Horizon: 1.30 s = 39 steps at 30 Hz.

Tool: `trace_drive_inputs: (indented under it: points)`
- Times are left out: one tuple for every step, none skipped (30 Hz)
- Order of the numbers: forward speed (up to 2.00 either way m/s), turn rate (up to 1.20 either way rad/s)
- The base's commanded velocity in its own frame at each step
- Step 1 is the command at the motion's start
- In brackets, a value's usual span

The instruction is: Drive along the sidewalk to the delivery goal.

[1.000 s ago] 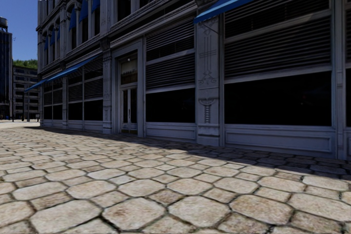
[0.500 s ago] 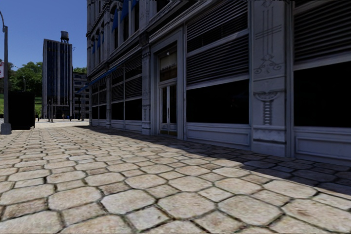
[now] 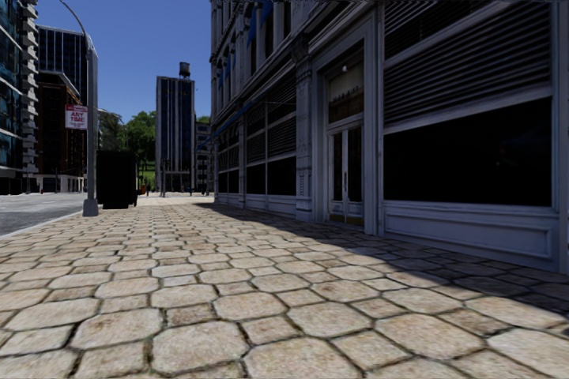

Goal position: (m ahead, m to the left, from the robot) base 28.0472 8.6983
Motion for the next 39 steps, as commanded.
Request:
trace_drive_inputs:
  points:
    - [2.0,0.55]
    - [2.0,0.55]
    - [2.0,0.55]
    - [2.0,0.55]
    - [2.0,0.51]
    - [2.0,0.51]
    - [2.0,0.48]
    - [2.0,0.45]
    - [2.0,0.4]
    - [2.0,0.4]
    - [2.0,0.33]
    - [2.0,0.21]
    - [2.0,0.21]
    - [2.0,0.03]
    - [2.0,0.0]
    - [2.0,0.0]
    - [2.0,0.0]
    - [2.0,0.0]
    - [2.0,0.0]
    - [2.0,0.0]
    - [2.0,0.0]
    - [2.0,0.0]
    - [2.0,0.0]
    - [2.0,0.0]
    - [2.0,0.0]
    - [2.0,0.0]
    - [2.0,0.0]
    - [2.0,0.0]
    - [2.0,0.0]
    - [2.0,0.0]
    - [2.0,0.06]
    - [2.0,0.06]
    - [2.0,0.19]
    - [2.0,0.3]
    - [2.0,0.33]
    - [2.0,0.33]
    - [2.0,0.34]
    - [2.0,0.34]
    - [2.0,0.34]
